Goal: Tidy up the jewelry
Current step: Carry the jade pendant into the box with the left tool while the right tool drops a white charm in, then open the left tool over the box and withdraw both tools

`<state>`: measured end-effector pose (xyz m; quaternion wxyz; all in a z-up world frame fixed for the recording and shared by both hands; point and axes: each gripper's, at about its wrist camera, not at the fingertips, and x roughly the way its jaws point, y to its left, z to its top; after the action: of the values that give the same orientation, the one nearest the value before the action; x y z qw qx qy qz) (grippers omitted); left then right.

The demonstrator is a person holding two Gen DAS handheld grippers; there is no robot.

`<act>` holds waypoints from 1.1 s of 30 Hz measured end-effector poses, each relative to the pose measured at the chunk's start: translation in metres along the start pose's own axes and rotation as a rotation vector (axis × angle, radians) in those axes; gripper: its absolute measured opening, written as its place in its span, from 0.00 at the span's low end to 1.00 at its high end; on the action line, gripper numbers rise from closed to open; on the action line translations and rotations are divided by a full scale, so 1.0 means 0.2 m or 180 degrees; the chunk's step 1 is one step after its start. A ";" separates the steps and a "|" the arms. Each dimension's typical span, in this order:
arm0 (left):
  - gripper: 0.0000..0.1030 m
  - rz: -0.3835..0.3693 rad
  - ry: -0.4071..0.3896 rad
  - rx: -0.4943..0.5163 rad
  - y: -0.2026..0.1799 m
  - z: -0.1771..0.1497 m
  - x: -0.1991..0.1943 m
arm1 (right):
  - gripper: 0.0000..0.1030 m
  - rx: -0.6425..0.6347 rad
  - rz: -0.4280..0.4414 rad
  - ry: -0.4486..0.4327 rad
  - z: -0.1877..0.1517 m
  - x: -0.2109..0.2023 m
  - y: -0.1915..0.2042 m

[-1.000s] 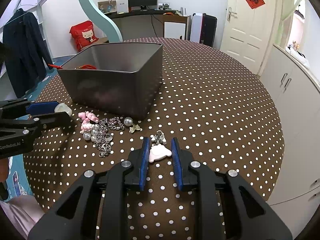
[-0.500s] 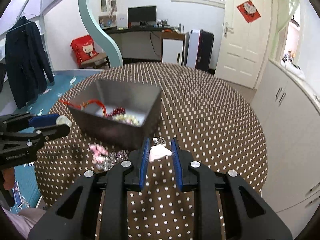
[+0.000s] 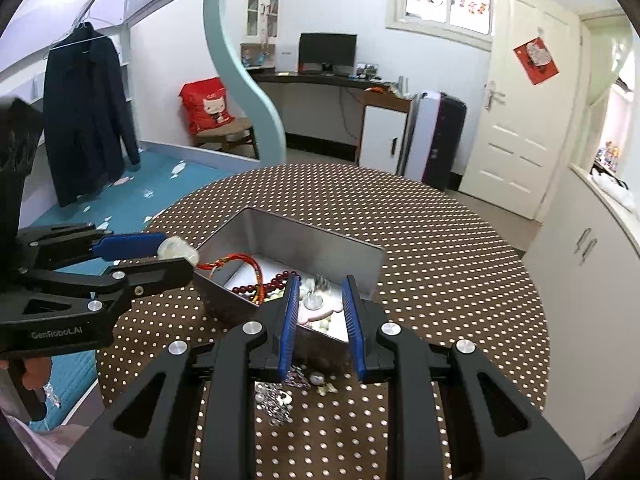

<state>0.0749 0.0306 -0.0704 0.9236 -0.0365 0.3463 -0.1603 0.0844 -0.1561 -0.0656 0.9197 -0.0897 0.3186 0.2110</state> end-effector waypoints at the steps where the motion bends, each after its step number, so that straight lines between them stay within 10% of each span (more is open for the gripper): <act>1: 0.41 -0.0010 0.0001 0.0006 0.00 0.01 0.01 | 0.20 0.0012 0.0012 0.0018 0.00 0.01 0.00; 14: 0.41 -0.0190 0.0058 0.0079 -0.11 0.13 0.18 | 0.48 0.0168 -0.0113 0.0108 -0.02 0.03 -0.11; 33: 0.41 -0.0028 0.0810 0.0072 -0.27 0.23 0.69 | 0.48 0.1007 -0.0206 0.0315 -0.15 0.12 -0.52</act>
<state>0.1873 -0.0665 -0.1128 0.8718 -0.0070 0.4588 -0.1716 0.1308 -0.2513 -0.1012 0.9119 0.0358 0.3897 0.1239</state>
